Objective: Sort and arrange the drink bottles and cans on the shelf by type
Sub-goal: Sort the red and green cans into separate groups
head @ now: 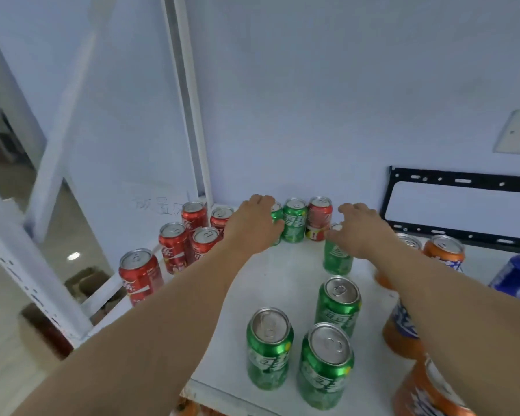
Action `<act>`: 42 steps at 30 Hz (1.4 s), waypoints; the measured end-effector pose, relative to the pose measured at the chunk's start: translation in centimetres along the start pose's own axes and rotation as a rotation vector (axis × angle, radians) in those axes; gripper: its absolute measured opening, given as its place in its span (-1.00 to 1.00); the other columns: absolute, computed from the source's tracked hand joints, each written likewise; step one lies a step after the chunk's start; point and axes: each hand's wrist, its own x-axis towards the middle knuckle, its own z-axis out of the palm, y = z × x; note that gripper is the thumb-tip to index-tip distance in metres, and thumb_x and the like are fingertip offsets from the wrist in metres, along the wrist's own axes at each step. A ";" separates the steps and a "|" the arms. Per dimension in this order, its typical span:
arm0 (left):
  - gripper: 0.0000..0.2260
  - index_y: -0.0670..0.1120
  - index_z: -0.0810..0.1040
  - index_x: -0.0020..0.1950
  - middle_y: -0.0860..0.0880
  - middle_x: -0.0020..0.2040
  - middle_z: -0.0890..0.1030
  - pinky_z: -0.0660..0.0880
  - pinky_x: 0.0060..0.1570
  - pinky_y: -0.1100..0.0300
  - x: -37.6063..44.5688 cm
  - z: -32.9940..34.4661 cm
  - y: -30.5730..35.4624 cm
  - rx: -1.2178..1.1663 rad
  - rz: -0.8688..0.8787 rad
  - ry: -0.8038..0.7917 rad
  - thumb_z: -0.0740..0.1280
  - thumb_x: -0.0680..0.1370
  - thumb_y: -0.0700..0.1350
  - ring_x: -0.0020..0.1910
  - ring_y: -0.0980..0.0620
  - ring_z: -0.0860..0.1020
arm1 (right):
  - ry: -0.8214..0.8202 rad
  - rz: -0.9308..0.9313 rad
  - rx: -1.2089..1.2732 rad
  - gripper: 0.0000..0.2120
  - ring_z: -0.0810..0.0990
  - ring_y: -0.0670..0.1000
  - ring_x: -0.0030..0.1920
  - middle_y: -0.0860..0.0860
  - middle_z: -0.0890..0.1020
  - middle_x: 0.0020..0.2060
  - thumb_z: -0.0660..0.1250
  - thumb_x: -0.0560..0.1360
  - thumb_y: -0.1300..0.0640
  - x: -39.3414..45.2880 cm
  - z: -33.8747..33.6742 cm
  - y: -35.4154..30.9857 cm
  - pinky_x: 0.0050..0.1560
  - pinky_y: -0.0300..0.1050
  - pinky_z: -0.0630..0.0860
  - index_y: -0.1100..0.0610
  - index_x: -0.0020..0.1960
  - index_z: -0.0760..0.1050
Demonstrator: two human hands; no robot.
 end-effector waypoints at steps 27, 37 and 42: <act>-0.23 -0.07 0.43 0.33 -0.05 0.18 0.60 0.56 0.12 0.00 9.0 9.2 -5.8 -0.871 -0.408 -0.199 0.60 0.18 0.03 0.10 -0.07 0.59 | -0.119 0.420 0.293 -0.26 0.52 0.13 0.08 0.14 0.54 0.16 0.52 0.38 -0.12 2.9 3.7 -0.2 -0.06 -0.05 0.48 0.21 0.35 0.26; -0.18 -0.02 0.37 0.35 -0.08 0.22 0.46 0.57 -0.14 0.09 7.4 6.8 -5.1 -1.113 -0.439 -0.091 0.53 0.15 0.15 0.10 -0.07 0.55 | 0.042 0.365 0.515 -0.22 0.54 0.06 -0.02 0.08 0.54 0.05 0.47 0.32 -0.32 1.4 0.5 -2.1 -0.20 -0.09 0.41 0.18 0.28 0.33; -0.44 -0.01 0.39 0.26 -0.06 0.09 0.56 0.56 -0.11 0.09 6.3 4.9 -5.3 -1.226 -0.381 -0.091 0.55 0.35 0.02 -0.01 0.00 0.59 | 0.036 0.333 0.599 -0.23 0.60 0.05 -0.16 0.09 0.60 -0.05 0.47 0.29 -0.35 -0.1 -0.8 -2.8 -0.15 -0.02 0.57 0.20 0.21 0.37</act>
